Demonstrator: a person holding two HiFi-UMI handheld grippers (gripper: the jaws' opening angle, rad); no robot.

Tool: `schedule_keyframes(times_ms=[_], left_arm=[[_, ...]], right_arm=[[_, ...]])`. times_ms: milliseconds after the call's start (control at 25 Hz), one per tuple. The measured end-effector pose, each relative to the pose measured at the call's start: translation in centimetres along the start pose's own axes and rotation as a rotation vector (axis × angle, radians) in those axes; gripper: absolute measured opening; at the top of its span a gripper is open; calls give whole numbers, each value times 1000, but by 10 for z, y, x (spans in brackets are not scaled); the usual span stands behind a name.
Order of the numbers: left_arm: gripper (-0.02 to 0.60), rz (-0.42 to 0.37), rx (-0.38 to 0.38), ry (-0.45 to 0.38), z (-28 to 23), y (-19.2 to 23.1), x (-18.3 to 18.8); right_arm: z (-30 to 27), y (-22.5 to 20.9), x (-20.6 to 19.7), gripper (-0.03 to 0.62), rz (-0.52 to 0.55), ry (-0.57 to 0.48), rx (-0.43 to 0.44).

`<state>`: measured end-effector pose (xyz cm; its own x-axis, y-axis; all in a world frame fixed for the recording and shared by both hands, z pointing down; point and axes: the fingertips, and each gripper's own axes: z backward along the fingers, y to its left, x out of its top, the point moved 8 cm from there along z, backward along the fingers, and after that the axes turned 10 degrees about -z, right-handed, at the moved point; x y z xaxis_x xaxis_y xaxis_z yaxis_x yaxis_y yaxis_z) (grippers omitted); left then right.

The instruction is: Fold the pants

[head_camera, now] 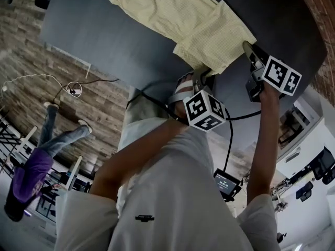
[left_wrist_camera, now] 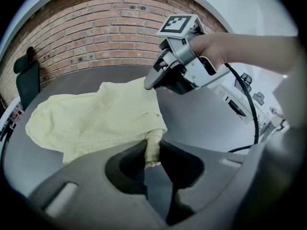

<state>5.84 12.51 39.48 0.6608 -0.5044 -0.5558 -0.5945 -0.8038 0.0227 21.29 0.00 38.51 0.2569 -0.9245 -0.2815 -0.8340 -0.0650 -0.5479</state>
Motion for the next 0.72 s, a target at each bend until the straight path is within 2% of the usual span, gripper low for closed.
schedule_keyframes(times_ms=[280, 400, 560, 720], left_arm=[[83, -8, -113, -34, 7, -45, 9], [81, 32, -176, -56, 10, -57, 14], [81, 105, -251, -82, 16, -56, 20], [81, 113, -281, -112, 28, -46, 26]], right_arm=[[44, -16, -23, 57, 12, -21, -73], [58, -20, -28, 57, 37, -24, -110], [71, -21, -30, 58, 17, -48, -125], [77, -8, -23, 58, 20, -81, -132]])
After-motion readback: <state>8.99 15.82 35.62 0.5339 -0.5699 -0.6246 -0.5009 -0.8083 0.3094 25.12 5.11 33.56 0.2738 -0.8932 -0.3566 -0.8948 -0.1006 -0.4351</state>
